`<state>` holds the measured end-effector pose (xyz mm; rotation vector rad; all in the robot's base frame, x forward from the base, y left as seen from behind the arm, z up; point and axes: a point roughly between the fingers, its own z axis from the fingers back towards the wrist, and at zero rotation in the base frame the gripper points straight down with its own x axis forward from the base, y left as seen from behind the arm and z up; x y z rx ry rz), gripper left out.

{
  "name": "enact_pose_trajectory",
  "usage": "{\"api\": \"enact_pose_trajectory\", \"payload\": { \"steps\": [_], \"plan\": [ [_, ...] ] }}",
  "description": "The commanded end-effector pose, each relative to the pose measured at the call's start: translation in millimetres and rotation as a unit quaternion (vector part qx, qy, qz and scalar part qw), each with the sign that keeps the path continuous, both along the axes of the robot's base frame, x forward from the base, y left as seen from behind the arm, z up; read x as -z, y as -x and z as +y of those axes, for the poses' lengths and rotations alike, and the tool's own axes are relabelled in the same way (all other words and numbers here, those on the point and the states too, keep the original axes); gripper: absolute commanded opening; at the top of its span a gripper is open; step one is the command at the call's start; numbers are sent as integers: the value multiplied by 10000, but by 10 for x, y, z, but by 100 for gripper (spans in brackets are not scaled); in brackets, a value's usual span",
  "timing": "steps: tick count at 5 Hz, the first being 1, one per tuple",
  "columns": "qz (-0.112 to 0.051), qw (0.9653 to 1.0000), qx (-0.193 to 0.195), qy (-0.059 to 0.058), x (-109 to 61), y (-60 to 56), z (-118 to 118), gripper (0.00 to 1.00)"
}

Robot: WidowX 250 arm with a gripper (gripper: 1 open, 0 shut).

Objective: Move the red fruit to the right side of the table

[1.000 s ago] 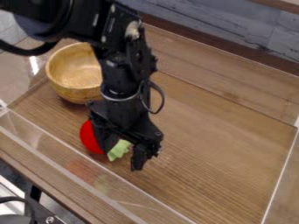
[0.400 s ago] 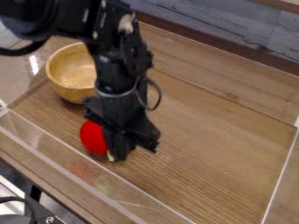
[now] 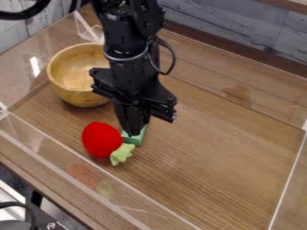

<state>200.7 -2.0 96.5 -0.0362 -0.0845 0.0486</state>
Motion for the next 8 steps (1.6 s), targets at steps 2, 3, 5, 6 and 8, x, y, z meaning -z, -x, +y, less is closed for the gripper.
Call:
{"api": "enact_pose_trajectory", "payload": {
  "steps": [2,3,5,6,8],
  "plan": [
    [-232,9996,-179,48,49,-122,-178,0],
    [-201,9997,-113,69,217,-119,-196,0],
    [-130,9998,79,95,516,-18,-242,0],
    [-98,9996,226,102,656,77,-276,0],
    [-44,9992,365,135,670,174,-316,100]
  ]
}}
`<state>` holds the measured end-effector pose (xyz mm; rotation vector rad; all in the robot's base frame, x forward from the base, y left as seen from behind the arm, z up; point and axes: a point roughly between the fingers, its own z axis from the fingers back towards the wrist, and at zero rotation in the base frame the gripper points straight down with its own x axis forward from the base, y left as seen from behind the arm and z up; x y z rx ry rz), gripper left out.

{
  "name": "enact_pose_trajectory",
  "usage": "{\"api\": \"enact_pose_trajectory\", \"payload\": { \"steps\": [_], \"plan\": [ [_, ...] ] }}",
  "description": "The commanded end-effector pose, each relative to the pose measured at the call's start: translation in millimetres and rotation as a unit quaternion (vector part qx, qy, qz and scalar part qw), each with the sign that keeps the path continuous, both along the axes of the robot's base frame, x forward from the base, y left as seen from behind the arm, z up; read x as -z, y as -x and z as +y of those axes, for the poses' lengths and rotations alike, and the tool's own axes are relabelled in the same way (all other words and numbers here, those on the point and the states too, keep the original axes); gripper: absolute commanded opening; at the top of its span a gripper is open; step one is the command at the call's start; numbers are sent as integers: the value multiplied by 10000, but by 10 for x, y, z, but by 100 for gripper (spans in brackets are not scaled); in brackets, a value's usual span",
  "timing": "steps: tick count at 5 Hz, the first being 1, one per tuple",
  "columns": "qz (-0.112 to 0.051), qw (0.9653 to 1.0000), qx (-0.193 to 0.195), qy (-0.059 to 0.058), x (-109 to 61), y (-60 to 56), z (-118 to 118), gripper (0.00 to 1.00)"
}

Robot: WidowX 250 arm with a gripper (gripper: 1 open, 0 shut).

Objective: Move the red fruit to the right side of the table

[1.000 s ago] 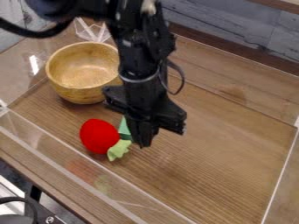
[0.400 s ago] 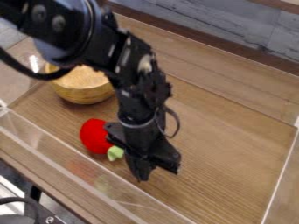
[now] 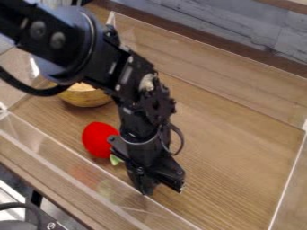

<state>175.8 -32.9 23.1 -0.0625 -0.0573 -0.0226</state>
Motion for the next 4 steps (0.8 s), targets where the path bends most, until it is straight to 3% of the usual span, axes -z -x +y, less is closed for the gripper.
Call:
{"api": "enact_pose_trajectory", "payload": {
  "steps": [1,2,3,4],
  "plan": [
    [-132,9999,-13,32,-150,-56,8,100],
    [-131,9999,-51,33,-70,-83,39,0],
    [-132,9999,-92,39,-10,-105,70,100],
    [-140,9997,-177,47,-46,-122,64,100]
  ]
}}
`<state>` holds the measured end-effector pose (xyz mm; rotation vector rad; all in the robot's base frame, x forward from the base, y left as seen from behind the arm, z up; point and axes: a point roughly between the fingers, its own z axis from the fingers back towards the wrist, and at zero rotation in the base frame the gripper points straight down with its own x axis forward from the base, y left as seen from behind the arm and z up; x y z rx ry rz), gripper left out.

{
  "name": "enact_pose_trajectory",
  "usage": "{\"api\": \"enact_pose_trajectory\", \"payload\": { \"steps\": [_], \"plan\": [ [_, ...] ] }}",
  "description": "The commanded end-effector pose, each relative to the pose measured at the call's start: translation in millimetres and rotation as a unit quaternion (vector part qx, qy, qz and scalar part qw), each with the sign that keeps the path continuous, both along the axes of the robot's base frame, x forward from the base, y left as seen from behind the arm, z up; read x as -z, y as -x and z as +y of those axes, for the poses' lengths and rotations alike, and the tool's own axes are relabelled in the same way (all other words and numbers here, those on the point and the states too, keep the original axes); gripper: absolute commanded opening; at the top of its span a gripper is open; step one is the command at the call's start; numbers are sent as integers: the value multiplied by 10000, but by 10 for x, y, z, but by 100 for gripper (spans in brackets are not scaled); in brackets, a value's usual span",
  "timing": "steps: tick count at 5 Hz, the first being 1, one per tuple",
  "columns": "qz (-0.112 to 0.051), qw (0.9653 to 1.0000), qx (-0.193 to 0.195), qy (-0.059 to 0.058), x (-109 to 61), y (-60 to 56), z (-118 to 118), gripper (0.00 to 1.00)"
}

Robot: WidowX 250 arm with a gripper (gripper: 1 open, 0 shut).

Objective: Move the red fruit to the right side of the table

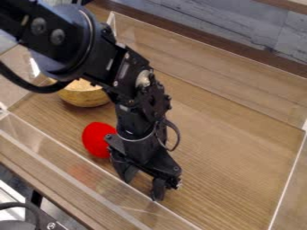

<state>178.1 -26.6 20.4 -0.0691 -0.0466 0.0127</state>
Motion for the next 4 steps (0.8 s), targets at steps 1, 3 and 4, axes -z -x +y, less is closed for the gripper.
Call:
{"api": "enact_pose_trajectory", "payload": {
  "steps": [1,3,4],
  "plan": [
    [-229,9997,-83,4,-100,-133,-1,100],
    [-282,9990,-333,-25,-90,-219,-22,100],
    [-304,9995,-124,-32,-158,-244,-27,100]
  ]
}}
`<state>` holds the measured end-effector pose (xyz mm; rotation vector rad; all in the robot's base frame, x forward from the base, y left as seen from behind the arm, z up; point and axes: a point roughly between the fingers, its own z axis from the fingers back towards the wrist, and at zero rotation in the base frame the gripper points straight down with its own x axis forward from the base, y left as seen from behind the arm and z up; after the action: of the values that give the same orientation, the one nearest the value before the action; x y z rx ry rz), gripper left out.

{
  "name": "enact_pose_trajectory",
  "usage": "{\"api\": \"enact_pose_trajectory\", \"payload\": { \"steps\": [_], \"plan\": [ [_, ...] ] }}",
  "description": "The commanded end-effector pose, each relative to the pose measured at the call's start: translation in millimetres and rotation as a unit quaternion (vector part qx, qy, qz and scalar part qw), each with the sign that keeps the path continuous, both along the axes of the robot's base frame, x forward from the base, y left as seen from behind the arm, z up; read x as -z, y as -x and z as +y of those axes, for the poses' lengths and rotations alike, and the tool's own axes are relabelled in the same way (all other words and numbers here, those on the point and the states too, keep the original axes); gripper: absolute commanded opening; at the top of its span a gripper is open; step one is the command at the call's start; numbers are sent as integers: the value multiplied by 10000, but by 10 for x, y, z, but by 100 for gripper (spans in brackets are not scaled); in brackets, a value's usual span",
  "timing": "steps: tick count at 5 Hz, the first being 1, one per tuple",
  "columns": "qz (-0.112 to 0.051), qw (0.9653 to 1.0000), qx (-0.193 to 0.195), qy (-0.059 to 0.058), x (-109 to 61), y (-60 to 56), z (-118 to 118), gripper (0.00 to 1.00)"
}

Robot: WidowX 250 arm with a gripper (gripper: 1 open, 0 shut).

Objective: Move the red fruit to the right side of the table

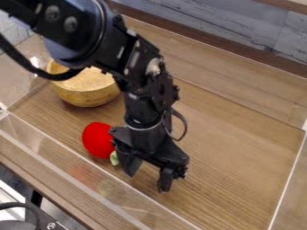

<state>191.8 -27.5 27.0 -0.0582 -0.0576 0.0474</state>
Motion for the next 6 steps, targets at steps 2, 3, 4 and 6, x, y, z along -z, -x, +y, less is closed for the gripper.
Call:
{"api": "enact_pose_trajectory", "payload": {
  "steps": [2,3,4,6],
  "plan": [
    [-296,9996,32,-28,-200,-117,28,100],
    [-324,9992,-244,-49,-259,-101,107,100],
    [-357,9984,-433,-55,-225,-66,253,100],
    [-324,9977,-594,-102,-290,-64,116,0]
  ]
}}
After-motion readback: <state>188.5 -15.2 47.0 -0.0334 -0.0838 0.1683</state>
